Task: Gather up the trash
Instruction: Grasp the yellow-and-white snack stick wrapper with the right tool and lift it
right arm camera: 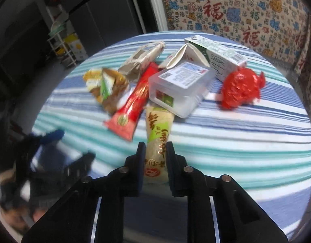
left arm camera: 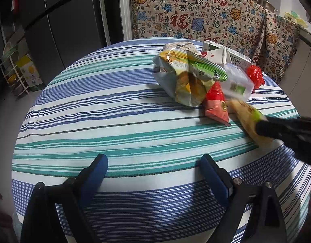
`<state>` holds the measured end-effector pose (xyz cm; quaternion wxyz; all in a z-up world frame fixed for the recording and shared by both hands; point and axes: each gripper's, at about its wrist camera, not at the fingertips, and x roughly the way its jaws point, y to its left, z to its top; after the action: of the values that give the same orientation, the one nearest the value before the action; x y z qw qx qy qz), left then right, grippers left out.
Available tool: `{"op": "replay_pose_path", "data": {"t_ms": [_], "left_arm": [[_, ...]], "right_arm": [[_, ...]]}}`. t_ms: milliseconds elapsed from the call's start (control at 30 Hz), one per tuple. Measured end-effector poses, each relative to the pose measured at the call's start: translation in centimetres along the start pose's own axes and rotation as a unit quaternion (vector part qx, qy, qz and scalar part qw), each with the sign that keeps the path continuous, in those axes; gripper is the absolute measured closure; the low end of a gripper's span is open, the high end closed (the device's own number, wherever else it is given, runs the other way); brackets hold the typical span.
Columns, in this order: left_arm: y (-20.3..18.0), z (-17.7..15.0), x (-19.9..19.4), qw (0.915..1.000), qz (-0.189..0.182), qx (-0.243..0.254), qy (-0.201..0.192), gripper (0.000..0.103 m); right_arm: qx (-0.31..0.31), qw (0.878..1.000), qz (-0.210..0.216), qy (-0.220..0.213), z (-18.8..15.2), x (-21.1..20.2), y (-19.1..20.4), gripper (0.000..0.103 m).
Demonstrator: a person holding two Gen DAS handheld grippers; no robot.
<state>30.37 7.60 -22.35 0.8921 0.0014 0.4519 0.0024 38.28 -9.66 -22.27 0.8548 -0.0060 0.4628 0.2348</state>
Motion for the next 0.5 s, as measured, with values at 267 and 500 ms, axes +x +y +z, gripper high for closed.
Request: {"op": "replay_pose_path", "data": {"t_ms": [267,500], "left_arm": [[0.1,0.1,0.1,1.0000,-0.001,0.001,0.000,0.008],[0.2,0.0,0.0,1.0000,-0.006,0.002,0.000,0.008]], "right_arm": [[-0.051,0.996,-0.068,-0.006,-6.6,-6.2,-1.1,0.085],[-0.024,0.997,-0.067,-0.029,-8.4,-5.4,-3.0,0.030]]}}
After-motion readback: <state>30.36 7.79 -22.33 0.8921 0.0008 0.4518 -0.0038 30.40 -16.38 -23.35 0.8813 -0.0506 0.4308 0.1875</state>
